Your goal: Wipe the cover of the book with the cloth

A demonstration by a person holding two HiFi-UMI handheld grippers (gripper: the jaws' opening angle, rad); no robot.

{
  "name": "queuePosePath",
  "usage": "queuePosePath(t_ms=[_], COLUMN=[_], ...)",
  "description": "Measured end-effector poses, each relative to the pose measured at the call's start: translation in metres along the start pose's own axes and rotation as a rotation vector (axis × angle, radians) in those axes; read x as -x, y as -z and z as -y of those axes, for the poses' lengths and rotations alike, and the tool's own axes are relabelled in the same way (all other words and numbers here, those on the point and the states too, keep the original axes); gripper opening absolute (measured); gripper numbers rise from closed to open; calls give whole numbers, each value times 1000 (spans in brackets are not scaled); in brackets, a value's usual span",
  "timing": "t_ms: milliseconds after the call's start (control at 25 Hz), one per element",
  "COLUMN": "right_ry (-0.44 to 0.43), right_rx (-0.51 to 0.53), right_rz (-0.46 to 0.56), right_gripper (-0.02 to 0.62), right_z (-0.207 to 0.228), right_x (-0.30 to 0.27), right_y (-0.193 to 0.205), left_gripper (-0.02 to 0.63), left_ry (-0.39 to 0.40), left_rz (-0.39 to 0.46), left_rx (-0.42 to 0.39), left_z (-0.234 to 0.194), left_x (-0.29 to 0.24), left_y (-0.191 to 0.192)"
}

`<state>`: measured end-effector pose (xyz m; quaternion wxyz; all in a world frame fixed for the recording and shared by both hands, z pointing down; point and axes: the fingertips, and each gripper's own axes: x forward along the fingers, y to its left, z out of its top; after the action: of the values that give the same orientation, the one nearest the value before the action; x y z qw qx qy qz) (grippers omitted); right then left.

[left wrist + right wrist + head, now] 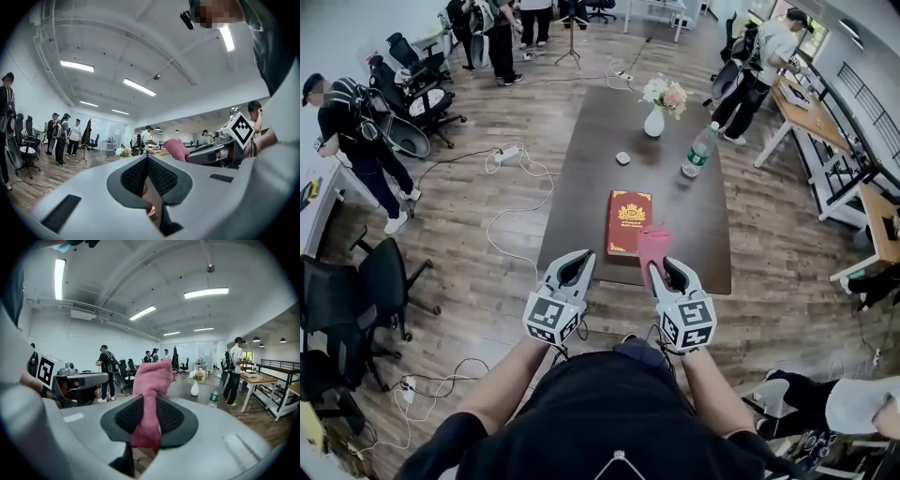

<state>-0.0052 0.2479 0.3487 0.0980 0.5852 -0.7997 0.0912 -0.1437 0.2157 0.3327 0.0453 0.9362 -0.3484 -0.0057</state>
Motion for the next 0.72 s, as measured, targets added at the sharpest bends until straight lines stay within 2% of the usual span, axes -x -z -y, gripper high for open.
queuePosePath(t_ms=[720], right_ry=[-64], right_rx=[32], right_rz=[3], right_gripper=[92], right_z=[51], right_x=[24], right_y=[6], left_gripper=[-5], left_ry=[-76], left_rz=[14], left_rx=[-32], left_z=[43], left_x=[-33], left_y=[-4])
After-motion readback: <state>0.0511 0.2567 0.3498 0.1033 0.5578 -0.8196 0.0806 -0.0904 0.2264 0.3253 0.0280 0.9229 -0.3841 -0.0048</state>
